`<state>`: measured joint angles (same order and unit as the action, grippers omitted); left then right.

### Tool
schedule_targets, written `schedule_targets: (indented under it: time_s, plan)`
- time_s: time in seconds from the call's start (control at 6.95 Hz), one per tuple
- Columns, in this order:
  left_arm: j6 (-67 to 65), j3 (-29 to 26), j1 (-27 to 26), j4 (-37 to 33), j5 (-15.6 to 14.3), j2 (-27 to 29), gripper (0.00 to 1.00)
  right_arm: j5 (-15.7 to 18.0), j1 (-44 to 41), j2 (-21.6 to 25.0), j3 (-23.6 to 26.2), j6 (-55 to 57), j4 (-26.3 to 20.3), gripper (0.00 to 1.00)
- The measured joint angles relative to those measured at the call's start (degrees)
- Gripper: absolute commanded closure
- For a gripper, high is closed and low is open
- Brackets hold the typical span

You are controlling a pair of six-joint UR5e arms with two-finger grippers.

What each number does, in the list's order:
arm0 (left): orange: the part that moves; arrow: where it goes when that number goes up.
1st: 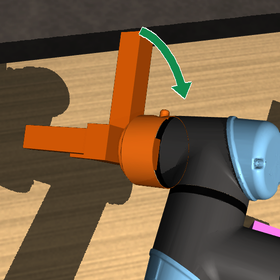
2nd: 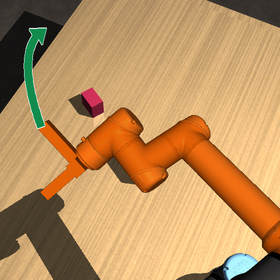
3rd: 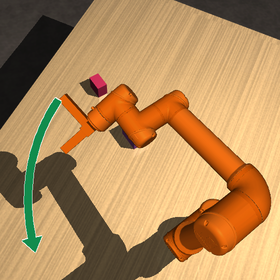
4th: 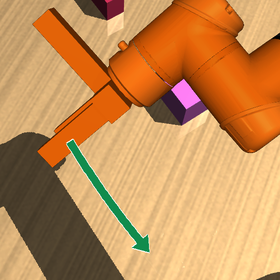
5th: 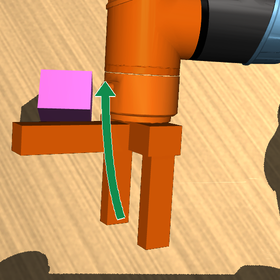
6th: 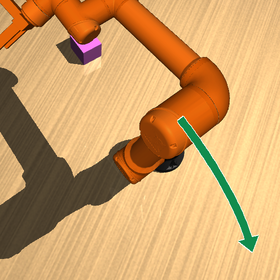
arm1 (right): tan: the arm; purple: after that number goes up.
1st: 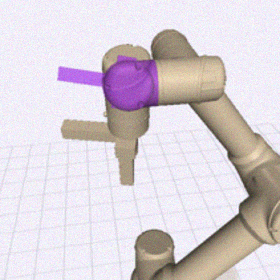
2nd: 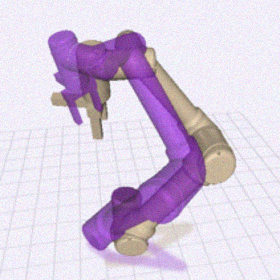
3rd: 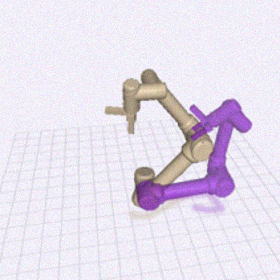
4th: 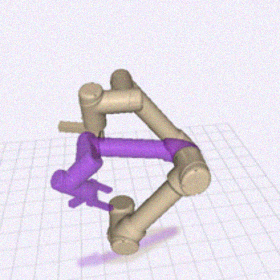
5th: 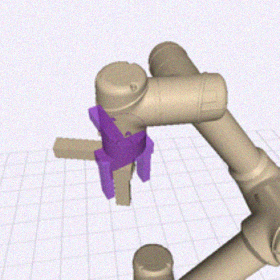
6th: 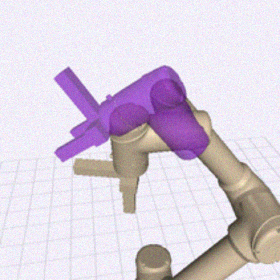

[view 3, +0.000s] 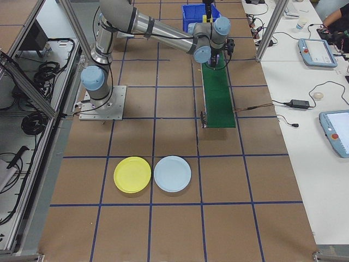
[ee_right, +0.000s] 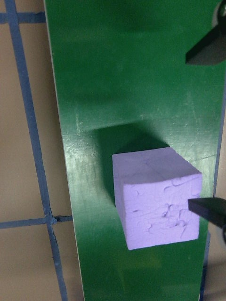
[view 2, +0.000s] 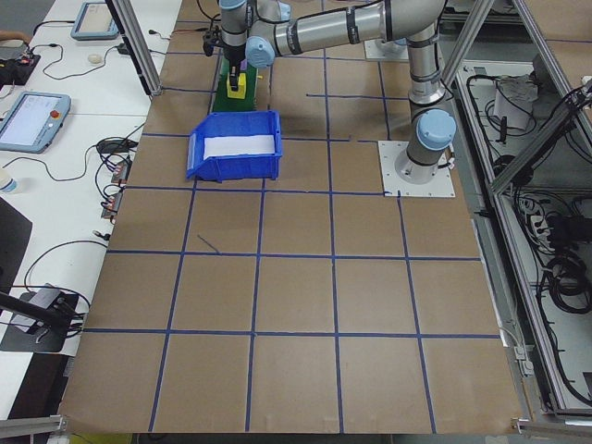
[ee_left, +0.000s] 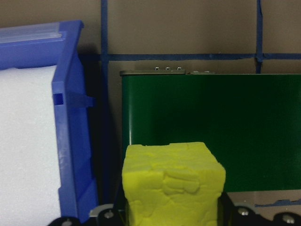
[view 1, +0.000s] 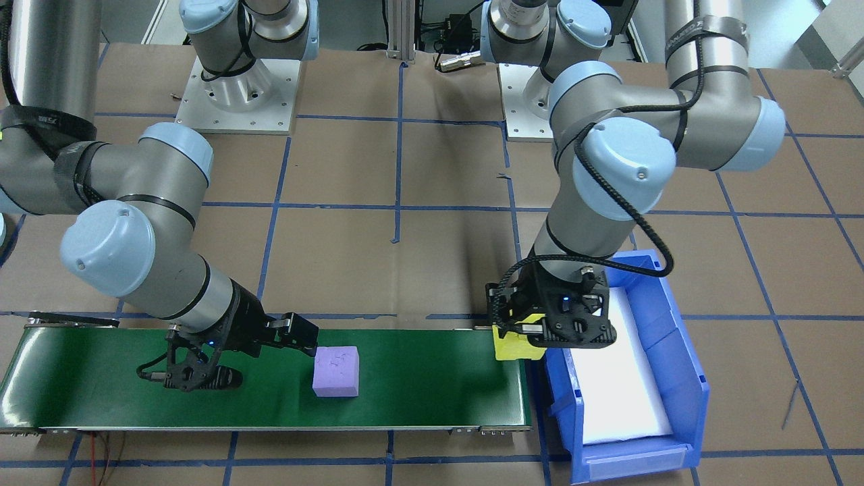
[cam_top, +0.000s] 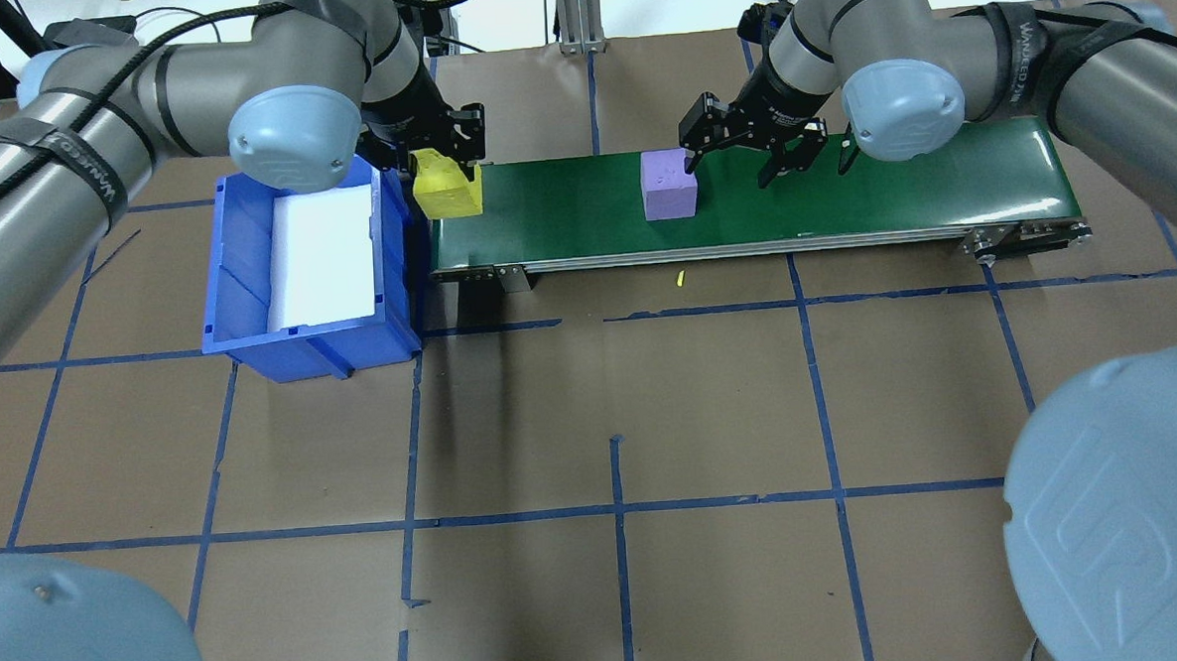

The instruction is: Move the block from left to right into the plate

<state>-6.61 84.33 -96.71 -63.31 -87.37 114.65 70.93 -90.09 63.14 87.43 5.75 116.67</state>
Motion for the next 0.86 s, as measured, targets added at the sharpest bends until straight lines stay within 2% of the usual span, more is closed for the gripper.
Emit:
schedule_targets:
  time_s: [0.14,0.43,0.58,0.86]
  plan:
    - [-0.7,0.0,-0.5,3.1,0.2,2.0,0.57,0.0,0.0,-0.1,0.0,0.0,0.1,0.00]
    - [-0.9,0.2,-0.7,6.2,-0.1,4.3,0.28,0.1,0.0,-0.2,0.1,0.0,0.4,0.00]
    - [-1.0,0.7,-0.7,7.1,-0.3,4.9,0.00,0.1,0.0,-0.5,0.0,0.0,0.5,0.00]
    - [-1.3,1.2,-0.8,7.7,-0.4,4.6,0.00,0.1,0.0,-1.0,0.0,0.0,0.8,0.00]
